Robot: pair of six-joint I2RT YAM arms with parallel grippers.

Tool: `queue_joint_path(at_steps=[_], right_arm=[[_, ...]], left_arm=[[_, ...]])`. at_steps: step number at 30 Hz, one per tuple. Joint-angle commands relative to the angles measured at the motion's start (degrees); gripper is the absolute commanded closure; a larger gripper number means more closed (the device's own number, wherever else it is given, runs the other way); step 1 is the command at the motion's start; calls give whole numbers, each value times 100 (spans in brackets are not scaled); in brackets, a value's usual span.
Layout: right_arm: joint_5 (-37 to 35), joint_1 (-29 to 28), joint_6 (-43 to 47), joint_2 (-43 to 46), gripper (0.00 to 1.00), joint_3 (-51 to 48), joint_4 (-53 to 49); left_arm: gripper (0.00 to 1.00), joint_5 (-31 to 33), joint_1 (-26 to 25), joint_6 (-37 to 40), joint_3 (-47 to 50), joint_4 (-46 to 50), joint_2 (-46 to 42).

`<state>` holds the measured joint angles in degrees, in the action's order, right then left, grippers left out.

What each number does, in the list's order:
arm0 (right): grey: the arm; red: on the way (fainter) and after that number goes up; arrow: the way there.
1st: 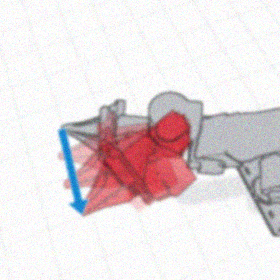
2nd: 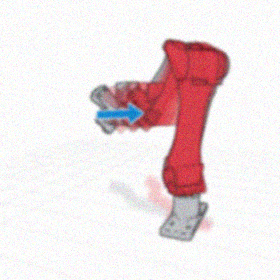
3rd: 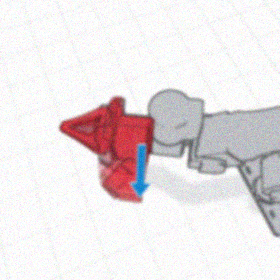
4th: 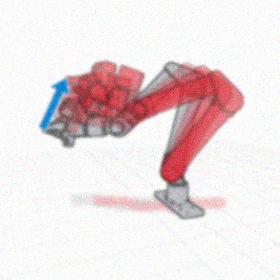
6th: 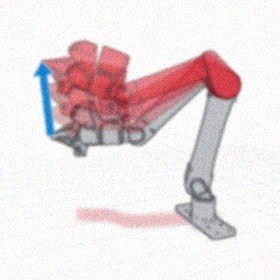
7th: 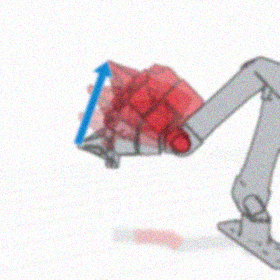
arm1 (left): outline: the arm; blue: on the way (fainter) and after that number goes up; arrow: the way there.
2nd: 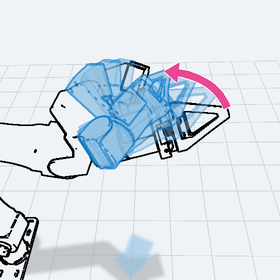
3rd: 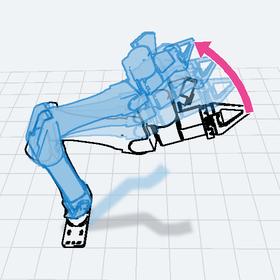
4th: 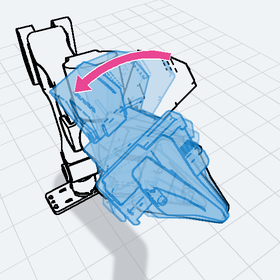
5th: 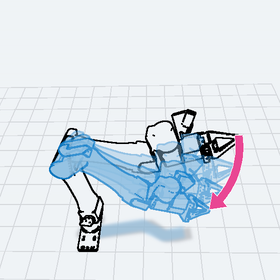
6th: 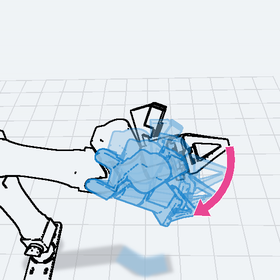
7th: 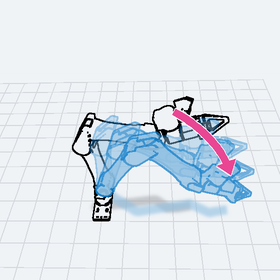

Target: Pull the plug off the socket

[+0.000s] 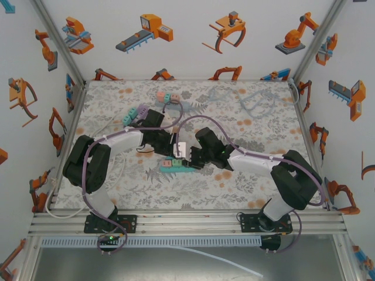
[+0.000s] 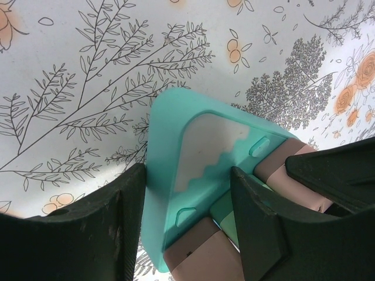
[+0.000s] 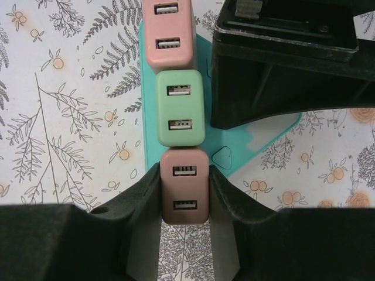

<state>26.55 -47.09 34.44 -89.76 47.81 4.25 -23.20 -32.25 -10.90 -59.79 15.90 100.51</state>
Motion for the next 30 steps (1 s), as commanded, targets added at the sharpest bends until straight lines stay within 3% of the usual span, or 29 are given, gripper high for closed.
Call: queue_joint_path(at_steps=[1, 7, 12, 17, 30], right_arm=[[777, -243, -373, 380, 92, 574, 505], [297, -441, 293, 173, 93, 1023, -570], [810, -327, -634, 437, 94, 482, 911], [337, -441, 330, 180, 97, 1199, -1098], [82, -415, -135, 900, 97, 495, -19]], left_arm=[[52, 1035, -159, -17, 474, 328, 536], [52, 1024, -174, -101, 453, 227, 654], [53, 961, -174, -75, 469, 183, 697], [53, 952, -240, -132, 420, 170, 790], [54, 1073, -195, -360, 543, 142, 479]])
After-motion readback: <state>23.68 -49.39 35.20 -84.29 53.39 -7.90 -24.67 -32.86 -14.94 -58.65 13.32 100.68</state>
